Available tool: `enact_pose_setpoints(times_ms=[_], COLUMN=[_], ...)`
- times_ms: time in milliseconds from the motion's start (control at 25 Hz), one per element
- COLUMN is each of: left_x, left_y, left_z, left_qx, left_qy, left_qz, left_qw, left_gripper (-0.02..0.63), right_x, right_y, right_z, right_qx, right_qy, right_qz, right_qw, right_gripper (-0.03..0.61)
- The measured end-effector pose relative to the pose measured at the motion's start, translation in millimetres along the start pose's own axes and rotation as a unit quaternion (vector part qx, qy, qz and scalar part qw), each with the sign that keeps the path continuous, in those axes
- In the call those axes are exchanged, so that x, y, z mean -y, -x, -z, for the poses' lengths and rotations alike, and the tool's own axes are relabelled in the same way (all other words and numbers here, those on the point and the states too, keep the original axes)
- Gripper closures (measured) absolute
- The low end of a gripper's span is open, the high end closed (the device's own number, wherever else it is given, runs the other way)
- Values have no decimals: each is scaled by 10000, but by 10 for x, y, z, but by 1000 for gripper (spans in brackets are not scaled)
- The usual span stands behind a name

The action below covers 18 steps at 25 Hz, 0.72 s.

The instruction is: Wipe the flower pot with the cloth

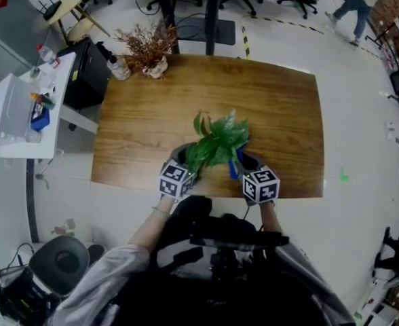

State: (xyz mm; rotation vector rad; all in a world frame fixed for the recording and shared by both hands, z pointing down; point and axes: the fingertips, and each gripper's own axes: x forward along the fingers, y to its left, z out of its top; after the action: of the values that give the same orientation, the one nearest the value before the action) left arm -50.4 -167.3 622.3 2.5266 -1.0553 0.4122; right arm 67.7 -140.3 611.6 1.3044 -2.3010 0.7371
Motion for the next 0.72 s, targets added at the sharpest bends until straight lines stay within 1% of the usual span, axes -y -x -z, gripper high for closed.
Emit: enact_pose_setpoints(times_ms=[120,200,400,560,720], left_x=[-97,-125,-163,-101,42], left_y=[12,4,-40,-14,40], left_z=[-17,-29,-63,-60,22], left_qx=[12,5,34,35,-7], left_qy=[94,84,78,115,136], left_qz=[-21,-8,-34,5,116], left_qw=[10000,10000,10000,9999,9998], left_gripper=[442,442,442,442,442], right_x=[-133,-191,-165,-37,111], right_y=[-39,-61,-80,13,92], right_z=[139,215,259,184,-63], right_qx=[-197,-309,-413,-278,19], right_qy=[67,103,171,52,79], right_qz=[-70,-81,36,181,226], right_qw=[9998,9994,9990,9994,9997], right_gripper=[503,503,503,503,503])
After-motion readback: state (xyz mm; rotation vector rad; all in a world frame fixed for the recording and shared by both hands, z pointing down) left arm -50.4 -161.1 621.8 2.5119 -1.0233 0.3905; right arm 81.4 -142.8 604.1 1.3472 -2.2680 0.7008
